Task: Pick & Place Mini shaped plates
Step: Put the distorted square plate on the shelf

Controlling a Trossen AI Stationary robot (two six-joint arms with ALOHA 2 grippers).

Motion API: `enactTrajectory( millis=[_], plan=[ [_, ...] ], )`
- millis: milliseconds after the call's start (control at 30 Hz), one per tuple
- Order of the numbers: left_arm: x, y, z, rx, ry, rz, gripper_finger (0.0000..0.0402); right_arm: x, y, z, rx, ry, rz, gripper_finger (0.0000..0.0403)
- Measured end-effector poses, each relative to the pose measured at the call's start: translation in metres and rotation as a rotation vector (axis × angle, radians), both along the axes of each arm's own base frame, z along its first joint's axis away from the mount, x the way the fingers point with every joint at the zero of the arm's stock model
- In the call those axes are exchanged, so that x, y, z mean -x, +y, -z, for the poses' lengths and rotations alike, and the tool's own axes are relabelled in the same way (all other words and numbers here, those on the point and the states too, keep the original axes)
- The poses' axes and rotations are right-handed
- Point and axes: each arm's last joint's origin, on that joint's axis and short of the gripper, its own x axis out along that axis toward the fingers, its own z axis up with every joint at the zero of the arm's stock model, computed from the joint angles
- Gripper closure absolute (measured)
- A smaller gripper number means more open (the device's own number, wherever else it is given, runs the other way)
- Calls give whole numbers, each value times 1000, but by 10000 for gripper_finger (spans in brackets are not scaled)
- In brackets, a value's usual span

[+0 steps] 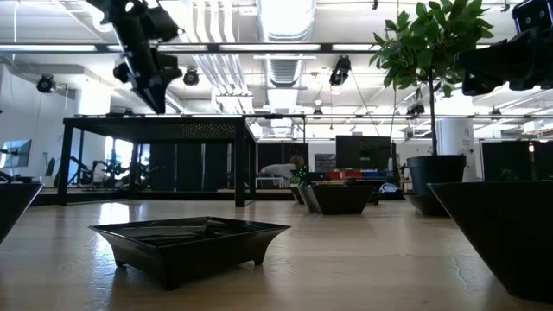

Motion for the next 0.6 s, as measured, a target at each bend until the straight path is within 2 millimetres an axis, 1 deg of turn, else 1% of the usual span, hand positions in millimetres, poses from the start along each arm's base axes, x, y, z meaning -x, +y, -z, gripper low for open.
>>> enactTrajectory(
  millis=[167,267,600],
  plan=[
    [2,-26,-14,-48,-49,59,323,0,0,0,0,0,0,394],
    [-1,-45,-16,-27,-43,123,323,0,0,0,0,0,0,394],
    [-15,-111,-15,18,-119,365,323,0,0,0,0,0,0,394]
  ],
)
